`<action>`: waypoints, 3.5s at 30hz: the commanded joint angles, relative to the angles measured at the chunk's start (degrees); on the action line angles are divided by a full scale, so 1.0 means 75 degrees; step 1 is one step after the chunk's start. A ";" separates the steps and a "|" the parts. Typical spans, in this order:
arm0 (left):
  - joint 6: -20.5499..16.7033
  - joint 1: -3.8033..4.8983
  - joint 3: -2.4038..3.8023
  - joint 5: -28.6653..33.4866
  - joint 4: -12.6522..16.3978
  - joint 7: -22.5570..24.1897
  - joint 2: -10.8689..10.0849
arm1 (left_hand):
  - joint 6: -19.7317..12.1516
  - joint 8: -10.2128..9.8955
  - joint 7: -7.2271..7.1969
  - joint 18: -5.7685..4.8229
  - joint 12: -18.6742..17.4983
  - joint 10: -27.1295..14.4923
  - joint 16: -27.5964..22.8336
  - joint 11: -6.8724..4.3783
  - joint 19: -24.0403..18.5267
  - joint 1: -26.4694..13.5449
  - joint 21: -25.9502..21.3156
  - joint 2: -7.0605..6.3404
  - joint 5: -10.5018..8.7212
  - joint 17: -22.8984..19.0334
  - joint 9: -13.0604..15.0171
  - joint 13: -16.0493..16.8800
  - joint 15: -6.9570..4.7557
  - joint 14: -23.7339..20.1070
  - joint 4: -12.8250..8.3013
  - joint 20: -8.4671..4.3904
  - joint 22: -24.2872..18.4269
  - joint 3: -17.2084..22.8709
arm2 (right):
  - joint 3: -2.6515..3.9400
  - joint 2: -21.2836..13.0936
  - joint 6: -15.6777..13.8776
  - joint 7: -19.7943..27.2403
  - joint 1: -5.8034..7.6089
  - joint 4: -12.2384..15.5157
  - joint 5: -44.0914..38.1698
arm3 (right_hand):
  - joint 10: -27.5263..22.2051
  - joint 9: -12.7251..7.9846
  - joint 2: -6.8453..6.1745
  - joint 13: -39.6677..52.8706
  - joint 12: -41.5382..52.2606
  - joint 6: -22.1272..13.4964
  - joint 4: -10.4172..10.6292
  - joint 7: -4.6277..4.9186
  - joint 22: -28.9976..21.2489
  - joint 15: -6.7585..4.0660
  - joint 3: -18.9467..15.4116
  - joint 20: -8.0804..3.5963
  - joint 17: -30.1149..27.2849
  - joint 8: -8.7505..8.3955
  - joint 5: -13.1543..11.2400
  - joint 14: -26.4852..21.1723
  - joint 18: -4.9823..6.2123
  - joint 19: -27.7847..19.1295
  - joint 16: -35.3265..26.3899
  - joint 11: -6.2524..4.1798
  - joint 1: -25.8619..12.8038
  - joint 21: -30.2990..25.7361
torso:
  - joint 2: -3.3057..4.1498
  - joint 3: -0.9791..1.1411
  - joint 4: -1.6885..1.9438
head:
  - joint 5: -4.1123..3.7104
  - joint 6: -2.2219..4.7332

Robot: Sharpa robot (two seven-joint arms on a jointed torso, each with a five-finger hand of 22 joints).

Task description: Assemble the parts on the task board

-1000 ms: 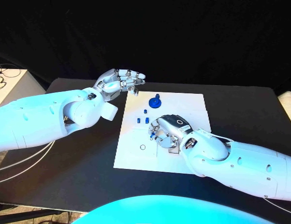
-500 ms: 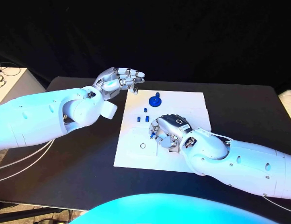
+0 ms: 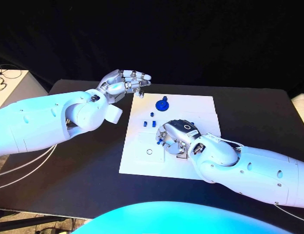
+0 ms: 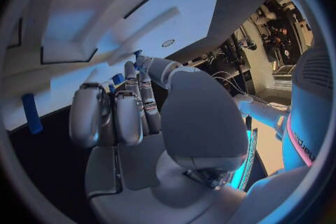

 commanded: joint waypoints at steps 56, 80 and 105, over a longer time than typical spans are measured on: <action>0.0187 0.0006 0.0007 0.0008 0.0002 -0.0050 -0.0027 | -0.0080 -0.0034 0.0008 0.0047 -0.0049 -0.0109 -0.0061 0.0003 0.0078 0.0008 -0.0047 -0.0037 0.0022 -0.0023 0.0001 -0.0021 0.0032 -0.0059 -0.0020 0.0007 -0.0029 -0.0023 | 0.0132 -0.1143 -0.0141 -0.0264 0.0340 0.0982 0.0143 | -0.2397 -0.0171 -0.0144 0.0148 0.1571 -0.1033 0.0446 0.0289 0.0247 0.0270 -0.2365 0.0263 -0.1506 -0.1060 0.0821 -0.0201 0.0162 -0.0169 -0.0649 0.0022 0.0034 -0.1913 | -0.0009 0.0003 -0.0029 | -0.0111 0.0088; 0.0245 0.0005 0.0005 0.0003 -0.0020 -0.0075 -0.0008 | -0.0085 -0.0034 0.0010 0.0047 -0.0052 -0.0123 -0.0067 0.0007 0.0079 0.0007 -0.0054 -0.0036 0.0021 -0.0026 0.0001 -0.0024 0.0035 -0.0065 -0.0020 0.0009 -0.0034 -0.0025 | 0.0220 -0.1784 0.1594 -0.0200 0.1120 0.0375 0.0357 | -0.2853 -0.0287 -0.0201 -0.0526 0.1593 -0.1102 0.0711 0.0101 0.0515 0.0330 -0.3036 0.0298 -0.1016 -0.1468 0.0725 0.0024 0.0099 -0.0039 -0.0156 0.0090 0.0207 -0.1511 | -0.0002 0.0001 -0.0018 | -0.0301 0.0193; 0.0243 0.0005 0.0004 -0.0003 -0.0014 -0.0082 -0.0031 | -0.0085 -0.0034 0.0010 0.0047 -0.0052 -0.0123 -0.0067 0.0007 0.0079 0.0007 -0.0054 -0.0036 0.0021 -0.0026 0.0001 -0.0024 0.0035 -0.0065 -0.0020 0.0009 -0.0034 -0.0025 | 0.0154 -0.1407 0.1716 -0.0180 0.0997 0.0029 0.0359 | -0.1239 -0.0222 -0.0229 -0.0747 0.1263 -0.0157 0.1011 0.0177 0.0687 0.0167 -0.1358 0.0159 -0.0959 -0.1400 0.0151 0.0129 0.0038 0.0131 -0.0062 -0.0113 0.0192 -0.1142 | -0.0009 -0.0001 -0.0021 | -0.0298 0.0148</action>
